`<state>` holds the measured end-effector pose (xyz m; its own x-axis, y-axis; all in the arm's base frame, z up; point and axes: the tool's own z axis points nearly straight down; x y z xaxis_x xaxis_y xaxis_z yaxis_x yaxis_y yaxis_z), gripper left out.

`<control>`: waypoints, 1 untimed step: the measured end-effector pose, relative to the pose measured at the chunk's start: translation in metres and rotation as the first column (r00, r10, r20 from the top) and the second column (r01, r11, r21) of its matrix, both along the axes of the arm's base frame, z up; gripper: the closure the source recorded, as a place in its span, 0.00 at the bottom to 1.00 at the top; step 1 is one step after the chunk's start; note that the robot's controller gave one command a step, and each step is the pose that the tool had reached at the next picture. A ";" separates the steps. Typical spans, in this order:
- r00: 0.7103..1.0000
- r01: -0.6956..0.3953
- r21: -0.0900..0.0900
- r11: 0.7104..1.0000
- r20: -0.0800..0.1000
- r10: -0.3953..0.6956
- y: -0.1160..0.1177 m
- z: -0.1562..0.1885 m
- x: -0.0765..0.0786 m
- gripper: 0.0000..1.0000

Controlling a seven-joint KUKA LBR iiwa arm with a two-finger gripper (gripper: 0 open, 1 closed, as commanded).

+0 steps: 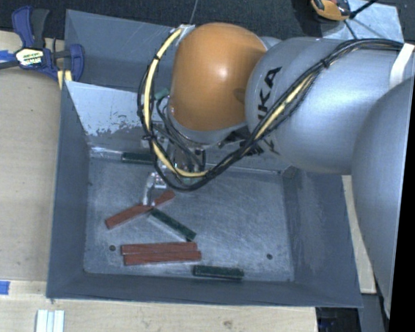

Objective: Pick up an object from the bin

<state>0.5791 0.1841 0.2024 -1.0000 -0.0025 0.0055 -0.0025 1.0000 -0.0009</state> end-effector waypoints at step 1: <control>1.000 0.002 0.002 1.000 0.008 -0.002 -0.001 0.005 0.002 0.00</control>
Offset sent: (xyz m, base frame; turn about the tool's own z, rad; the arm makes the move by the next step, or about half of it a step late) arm -0.0283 0.0050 -0.0809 -0.1341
